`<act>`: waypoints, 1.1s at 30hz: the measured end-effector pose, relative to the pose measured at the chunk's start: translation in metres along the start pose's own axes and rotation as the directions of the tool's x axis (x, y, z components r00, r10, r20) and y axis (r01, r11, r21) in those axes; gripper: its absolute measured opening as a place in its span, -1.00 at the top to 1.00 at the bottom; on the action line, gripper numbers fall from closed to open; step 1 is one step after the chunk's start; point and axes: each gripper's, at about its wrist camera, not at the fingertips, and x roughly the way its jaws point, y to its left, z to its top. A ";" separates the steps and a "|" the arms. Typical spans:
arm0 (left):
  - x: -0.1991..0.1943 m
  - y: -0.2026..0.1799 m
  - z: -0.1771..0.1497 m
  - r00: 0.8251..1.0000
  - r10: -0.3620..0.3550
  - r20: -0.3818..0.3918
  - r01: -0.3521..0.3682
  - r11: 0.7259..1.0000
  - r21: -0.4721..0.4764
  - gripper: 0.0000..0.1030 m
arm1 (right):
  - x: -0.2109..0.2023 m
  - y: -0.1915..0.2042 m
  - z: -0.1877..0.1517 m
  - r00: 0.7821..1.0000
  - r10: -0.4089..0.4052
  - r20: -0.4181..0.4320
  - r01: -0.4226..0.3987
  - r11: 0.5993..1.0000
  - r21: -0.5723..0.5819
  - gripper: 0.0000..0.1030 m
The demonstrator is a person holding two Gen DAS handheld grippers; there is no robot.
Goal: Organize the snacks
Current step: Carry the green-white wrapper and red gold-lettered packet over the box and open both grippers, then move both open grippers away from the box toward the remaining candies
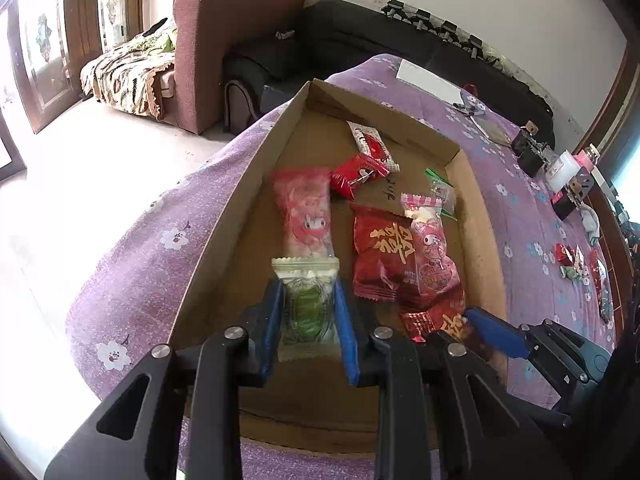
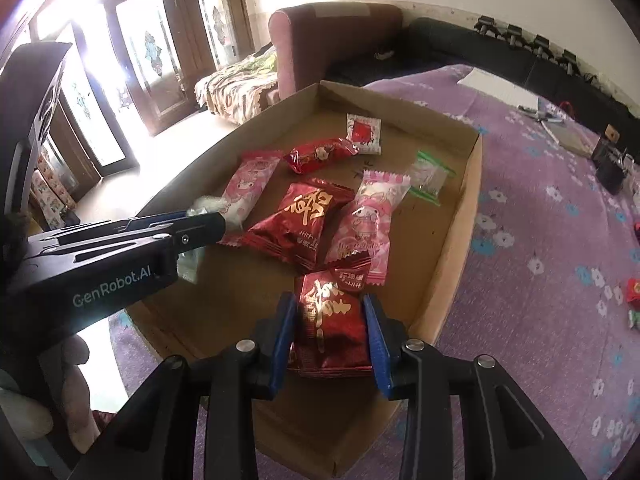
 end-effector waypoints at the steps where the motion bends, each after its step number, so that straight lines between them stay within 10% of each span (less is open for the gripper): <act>1: -0.001 0.001 0.000 1.000 0.002 0.001 -0.002 1.000 0.000 0.27 | -0.001 0.000 0.000 1.000 0.000 0.003 0.000 1.000 -0.002 0.25; 4: -0.006 -0.001 0.001 1.000 0.009 0.019 -0.009 1.000 -0.002 0.00 | -0.005 0.000 0.000 1.000 -0.003 0.021 0.003 1.000 -0.005 0.12; 33: -0.042 -0.081 -0.010 0.988 0.078 0.136 -0.104 0.974 0.201 -0.01 | -0.057 -0.087 -0.027 0.992 -0.052 0.115 0.023 0.970 0.242 -0.06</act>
